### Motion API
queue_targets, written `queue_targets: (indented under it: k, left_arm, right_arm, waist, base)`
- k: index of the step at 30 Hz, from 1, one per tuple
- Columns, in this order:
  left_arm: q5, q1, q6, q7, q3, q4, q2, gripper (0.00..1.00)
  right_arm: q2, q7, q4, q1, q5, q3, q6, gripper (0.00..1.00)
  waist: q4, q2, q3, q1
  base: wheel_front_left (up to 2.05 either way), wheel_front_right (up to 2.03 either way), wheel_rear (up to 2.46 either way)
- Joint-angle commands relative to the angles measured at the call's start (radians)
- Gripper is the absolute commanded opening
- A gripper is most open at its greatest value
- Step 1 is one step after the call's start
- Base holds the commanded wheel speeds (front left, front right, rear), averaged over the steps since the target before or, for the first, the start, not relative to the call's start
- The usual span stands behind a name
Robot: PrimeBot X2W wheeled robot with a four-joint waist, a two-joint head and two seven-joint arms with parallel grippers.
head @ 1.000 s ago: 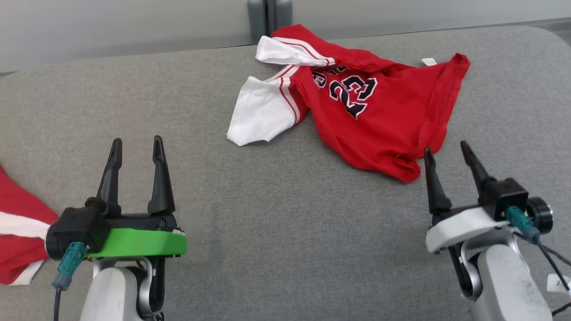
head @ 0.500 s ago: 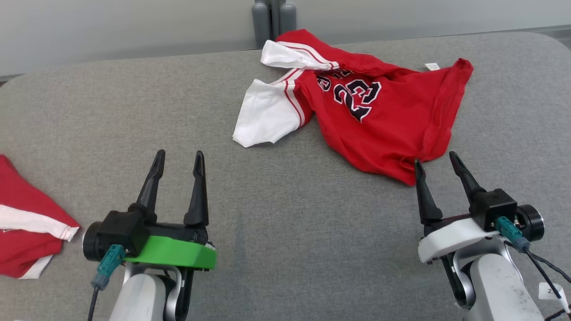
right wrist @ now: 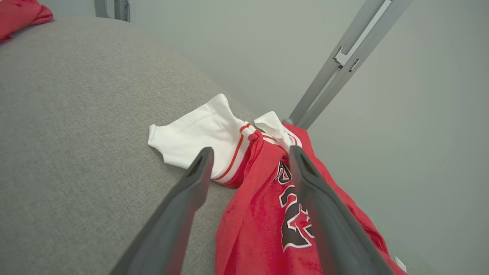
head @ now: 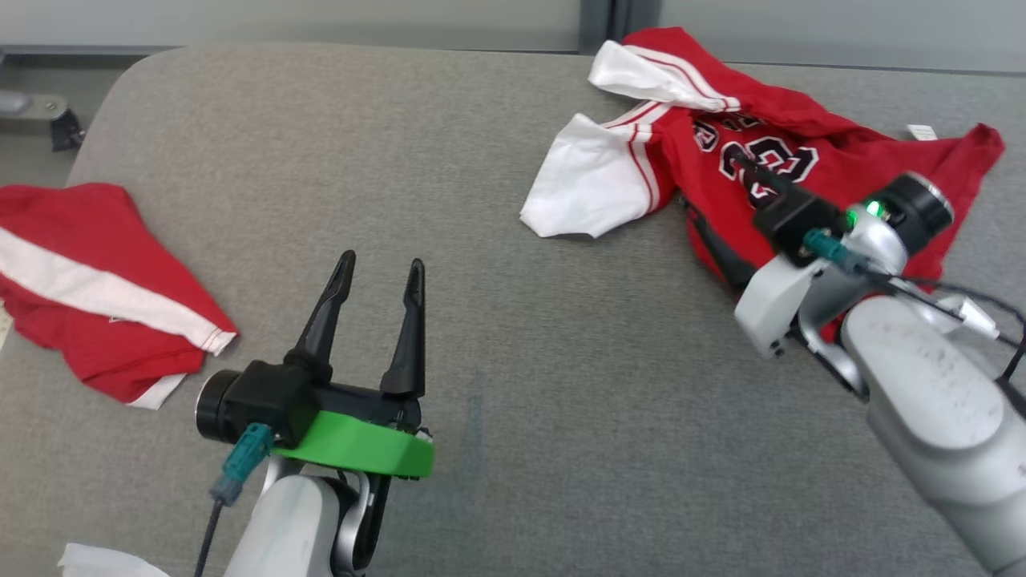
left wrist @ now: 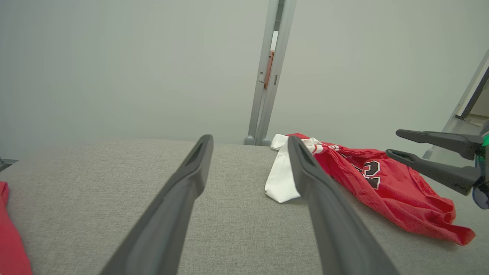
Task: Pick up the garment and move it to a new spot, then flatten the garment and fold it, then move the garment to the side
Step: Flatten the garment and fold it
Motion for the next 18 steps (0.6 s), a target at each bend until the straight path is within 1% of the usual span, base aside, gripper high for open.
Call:
queue_targets:
  k: [1, 5, 6, 10, 12, 16, 18]
  left_arm:
    - [0.031, -0.029, 0.004, 0.001, -0.021, -0.006, 0.003, 1.0]
    - [-0.004, -0.04, 0.015, 0.001, -0.079, -0.027, 0.003, 1.0]
    - [-0.016, -0.04, 0.024, 0.001, -0.089, -0.033, 0.003, 1.0]
    - [-0.047, -0.042, 0.04, 0.001, -0.128, -0.047, 0.002, 1.0]
    - [-0.084, -0.039, 0.044, 0.001, -0.14, -0.058, 0.002, 1.0]
    - [-0.126, -0.033, 0.051, 0.001, -0.147, -0.074, 0.002, 1.0]
    - [-0.133, -0.029, 0.057, 0.001, -0.145, -0.081, 0.002, 1.0]
  right_arm:
    - [-0.034, 0.012, 0.034, -0.061, 0.027, 0.032, -0.002, 1.0]
    - [-0.098, 0.041, 0.135, -0.192, 0.095, 0.158, -0.002, 1.0]
    - [-0.112, 0.048, 0.16, -0.223, 0.12, 0.193, -0.002, 1.0]
    - [-0.166, 0.078, 0.242, -0.312, 0.217, 0.302, -0.002, 1.0]
    - [-0.19, 0.098, 0.276, -0.347, 0.267, 0.356, -0.002, 1.0]
    - [-0.228, 0.148, 0.329, -0.398, 0.373, 0.444, -0.002, 1.0]
    - [-0.239, 0.174, 0.341, -0.422, 0.428, 0.489, -0.002, 1.0]
  waist:
    - [0.124, -0.0001, 0.059, 0.0]
    - [0.212, -0.0001, 0.076, 0.0]
    - [0.234, -0.0001, 0.08, 0.0]
    - [0.307, -0.0001, 0.093, 0.0]
    - [0.341, -0.0001, 0.099, 0.0]
    - [0.393, -0.0001, 0.104, 0.0]
    - [0.407, -0.0001, 0.107, 0.0]
  base:
    - [0.0, 0.0, 0.0]
    - [0.0, 0.0, 0.0]
    - [0.0, 0.0, 0.0]
    - [0.0, 0.0, 0.0]
    - [0.0, 0.0, 0.0]
    - [0.0, 0.0, 0.0]
    - [0.0, 0.0, 0.0]
